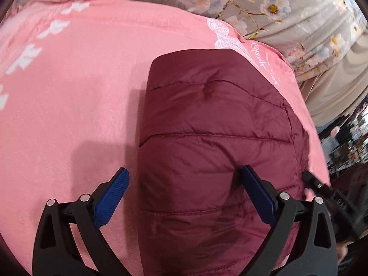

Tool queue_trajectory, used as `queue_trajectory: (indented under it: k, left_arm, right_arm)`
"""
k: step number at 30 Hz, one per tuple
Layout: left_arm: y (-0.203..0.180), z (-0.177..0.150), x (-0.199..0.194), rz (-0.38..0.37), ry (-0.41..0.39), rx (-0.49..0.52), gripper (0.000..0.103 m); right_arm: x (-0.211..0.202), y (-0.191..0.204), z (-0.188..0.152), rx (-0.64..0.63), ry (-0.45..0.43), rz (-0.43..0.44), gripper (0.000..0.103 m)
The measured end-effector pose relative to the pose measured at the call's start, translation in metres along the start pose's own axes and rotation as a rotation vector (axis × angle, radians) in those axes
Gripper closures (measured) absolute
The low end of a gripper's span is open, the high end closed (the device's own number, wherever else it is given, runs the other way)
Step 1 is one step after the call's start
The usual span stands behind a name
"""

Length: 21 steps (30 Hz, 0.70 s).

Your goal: Fold large clothes

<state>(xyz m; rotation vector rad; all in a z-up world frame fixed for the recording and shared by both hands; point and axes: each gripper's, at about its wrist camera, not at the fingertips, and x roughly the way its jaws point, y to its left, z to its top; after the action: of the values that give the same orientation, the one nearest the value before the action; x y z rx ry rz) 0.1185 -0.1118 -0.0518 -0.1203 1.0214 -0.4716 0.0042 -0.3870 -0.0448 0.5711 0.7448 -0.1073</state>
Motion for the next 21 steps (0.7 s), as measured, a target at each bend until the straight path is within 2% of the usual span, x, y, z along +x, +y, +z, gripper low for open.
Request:
queue_trajectory:
  k: [4,7,13,17,18,21]
  left_arm:
    - [-0.011,0.0,0.001,0.042,-0.012,0.044,0.008]
    - [-0.015,0.001,0.006,0.056,-0.004,0.055,0.007]
    - [-0.02,0.003,0.012,0.061,0.002,0.053,0.006]
    - [-0.022,0.004,0.013,0.075,0.007,0.054,0.006]
    - [-0.021,0.004,0.012,0.076,0.009,0.055,0.006]
    - [-0.02,0.005,0.014,0.072,0.016,0.05,0.005]
  right_arm:
    - [0.023,-0.006,-0.01,-0.007,0.046,-0.071,0.091]
    - [0.035,-0.003,-0.019,-0.046,0.046,-0.124,0.088]
    - [0.046,-0.007,-0.027,-0.028,0.053,-0.127,0.087]
    - [0.032,-0.017,-0.028,0.013,0.024,-0.141,0.056]
    - [0.032,-0.023,-0.03,0.036,0.036,-0.129,0.051]
    - [0.039,-0.04,-0.036,0.11,0.082,-0.046,0.047]
